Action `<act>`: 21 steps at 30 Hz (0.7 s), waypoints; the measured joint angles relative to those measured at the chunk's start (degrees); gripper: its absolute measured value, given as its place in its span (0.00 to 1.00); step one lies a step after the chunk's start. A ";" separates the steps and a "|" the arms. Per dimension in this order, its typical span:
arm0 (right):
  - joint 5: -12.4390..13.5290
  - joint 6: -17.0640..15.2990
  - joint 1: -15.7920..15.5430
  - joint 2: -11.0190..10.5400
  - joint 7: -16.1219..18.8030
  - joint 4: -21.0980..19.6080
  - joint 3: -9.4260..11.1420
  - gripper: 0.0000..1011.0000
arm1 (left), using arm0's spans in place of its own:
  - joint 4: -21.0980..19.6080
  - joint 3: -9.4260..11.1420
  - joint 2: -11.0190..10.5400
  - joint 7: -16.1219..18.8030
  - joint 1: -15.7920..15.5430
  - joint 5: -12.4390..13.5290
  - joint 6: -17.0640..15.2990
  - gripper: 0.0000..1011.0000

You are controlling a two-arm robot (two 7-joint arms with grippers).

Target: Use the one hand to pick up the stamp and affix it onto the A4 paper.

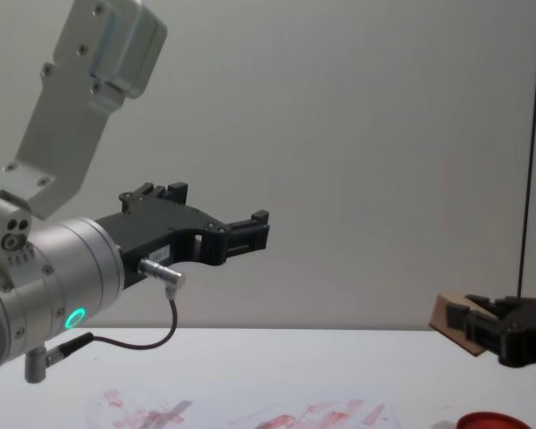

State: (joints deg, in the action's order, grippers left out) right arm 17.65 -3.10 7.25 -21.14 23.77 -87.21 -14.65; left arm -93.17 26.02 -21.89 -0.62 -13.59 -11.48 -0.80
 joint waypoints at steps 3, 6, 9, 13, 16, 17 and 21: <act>-0.26 -0.42 -0.15 -0.42 -0.44 -0.01 0.30 0.21 | 0.00 0.00 0.00 0.00 0.00 0.00 0.00 0.99; -0.58 -0.95 -0.32 -0.80 -0.53 0.05 0.49 0.21 | 0.00 0.00 0.00 0.00 0.00 0.00 0.00 0.99; -0.94 -1.44 -0.49 -1.10 -0.49 0.32 0.56 0.21 | 0.00 0.00 0.00 0.00 0.00 0.00 0.00 0.99; -1.53 -1.98 -0.64 -1.41 -0.03 0.91 0.59 0.21 | 0.00 0.00 0.00 0.00 0.00 0.00 0.00 0.99; -2.09 -2.38 -0.70 -1.56 0.38 1.47 0.56 0.21 | 0.00 0.00 0.00 0.00 0.00 0.00 0.00 0.99; -2.23 -2.46 -0.71 -1.59 0.46 1.60 0.53 0.21 | 0.00 0.00 0.00 0.00 0.00 0.00 0.00 0.99; -2.94 -2.86 -0.70 -1.63 0.72 2.34 0.41 0.21 | 0.00 0.00 0.00 0.00 0.00 0.00 0.00 0.99</act>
State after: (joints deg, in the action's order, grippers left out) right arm 14.71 -5.96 6.55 -22.78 24.49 -84.87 -14.24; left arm -93.18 26.02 -21.89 -0.62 -13.59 -11.48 -0.80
